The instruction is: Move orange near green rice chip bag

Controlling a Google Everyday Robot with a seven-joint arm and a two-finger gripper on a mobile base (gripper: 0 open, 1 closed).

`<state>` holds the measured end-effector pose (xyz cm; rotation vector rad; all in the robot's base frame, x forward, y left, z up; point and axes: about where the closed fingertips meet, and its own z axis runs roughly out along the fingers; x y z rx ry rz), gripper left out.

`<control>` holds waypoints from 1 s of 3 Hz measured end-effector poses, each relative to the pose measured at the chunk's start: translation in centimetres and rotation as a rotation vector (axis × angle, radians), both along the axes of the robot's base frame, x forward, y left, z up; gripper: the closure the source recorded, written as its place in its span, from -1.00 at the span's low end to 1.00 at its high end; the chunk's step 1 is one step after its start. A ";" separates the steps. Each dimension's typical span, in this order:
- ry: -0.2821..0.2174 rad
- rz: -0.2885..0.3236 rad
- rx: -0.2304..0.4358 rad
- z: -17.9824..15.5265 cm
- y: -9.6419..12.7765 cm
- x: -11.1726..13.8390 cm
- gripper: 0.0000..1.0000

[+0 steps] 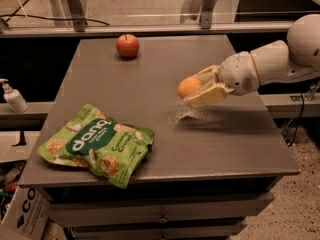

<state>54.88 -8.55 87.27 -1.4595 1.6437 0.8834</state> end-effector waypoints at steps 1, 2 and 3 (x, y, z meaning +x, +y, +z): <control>-0.038 0.084 -0.020 -0.3 2.2 -3.5 1.00; -0.110 0.154 -0.063 -0.3 4.1 -6.1 1.00; -0.185 0.181 -0.127 -0.7 5.2 -6.8 1.00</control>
Offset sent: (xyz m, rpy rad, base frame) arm -0.0936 0.0610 -0.0036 -0.1239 -0.2098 0.2372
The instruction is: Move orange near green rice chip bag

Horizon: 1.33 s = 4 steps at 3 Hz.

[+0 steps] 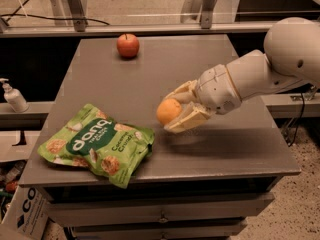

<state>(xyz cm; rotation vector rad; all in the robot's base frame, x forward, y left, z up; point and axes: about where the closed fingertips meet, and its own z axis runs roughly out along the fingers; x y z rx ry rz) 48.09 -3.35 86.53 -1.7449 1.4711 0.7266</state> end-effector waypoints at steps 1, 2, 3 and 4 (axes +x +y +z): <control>-0.084 0.016 -0.061 -0.4 0.3 0.0 1.00; -0.134 0.015 -0.113 -1.1 -0.3 0.9 1.00; -0.146 0.027 -0.157 -2.0 -0.7 1.0 1.00; -0.129 0.061 -0.184 -2.8 -0.6 0.4 1.00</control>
Offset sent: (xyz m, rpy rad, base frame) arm 0.0220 -0.0166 -0.0196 -0.1809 -0.1971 0.0038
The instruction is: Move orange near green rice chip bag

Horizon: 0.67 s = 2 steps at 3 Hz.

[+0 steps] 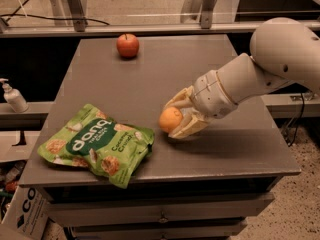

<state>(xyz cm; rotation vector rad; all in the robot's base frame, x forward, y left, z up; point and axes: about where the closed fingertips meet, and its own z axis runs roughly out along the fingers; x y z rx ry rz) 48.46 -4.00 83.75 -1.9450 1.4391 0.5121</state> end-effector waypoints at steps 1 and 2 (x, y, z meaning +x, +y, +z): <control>0.022 0.031 -0.028 -0.8 0.3 -0.8 1.00; 0.042 0.043 -0.047 -1.2 0.5 -1.4 0.68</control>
Offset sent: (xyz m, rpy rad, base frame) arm -0.0202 0.0036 -0.0152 -0.0675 0.0675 0.0503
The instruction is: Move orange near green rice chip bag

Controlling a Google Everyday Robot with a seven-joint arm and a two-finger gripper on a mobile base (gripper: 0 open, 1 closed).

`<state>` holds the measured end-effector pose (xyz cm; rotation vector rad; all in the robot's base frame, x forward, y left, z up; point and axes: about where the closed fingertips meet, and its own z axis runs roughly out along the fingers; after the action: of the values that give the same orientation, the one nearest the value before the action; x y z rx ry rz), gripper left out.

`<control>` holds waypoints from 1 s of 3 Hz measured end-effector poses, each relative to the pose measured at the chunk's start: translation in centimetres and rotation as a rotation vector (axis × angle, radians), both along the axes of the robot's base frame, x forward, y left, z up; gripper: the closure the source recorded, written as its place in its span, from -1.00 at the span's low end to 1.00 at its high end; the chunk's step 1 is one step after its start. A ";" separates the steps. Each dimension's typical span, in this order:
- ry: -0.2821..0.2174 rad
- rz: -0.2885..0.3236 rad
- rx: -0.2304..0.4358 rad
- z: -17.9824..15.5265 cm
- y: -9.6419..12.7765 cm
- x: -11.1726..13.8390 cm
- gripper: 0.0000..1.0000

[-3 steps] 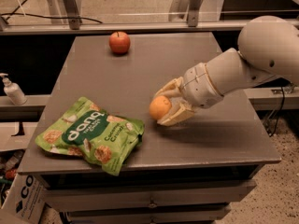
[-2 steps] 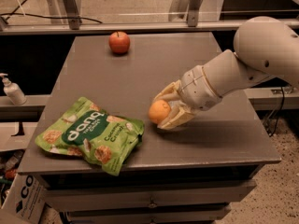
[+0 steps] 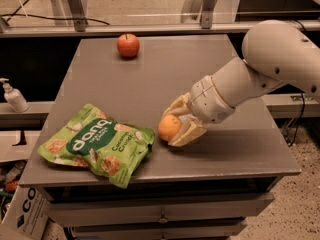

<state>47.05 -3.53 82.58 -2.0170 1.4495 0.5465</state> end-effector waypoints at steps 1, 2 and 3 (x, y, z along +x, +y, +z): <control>0.011 0.009 -0.008 -0.1 0.2 -0.4 0.20; 0.017 0.014 -0.013 -0.1 0.3 -0.5 -0.25; 0.022 0.018 -0.016 -0.2 0.3 -0.8 -0.73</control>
Offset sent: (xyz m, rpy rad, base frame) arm -0.0064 0.0007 -0.0011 -0.0181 0.0241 0.0139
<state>46.29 -3.24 82.42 -2.0444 1.4541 0.5683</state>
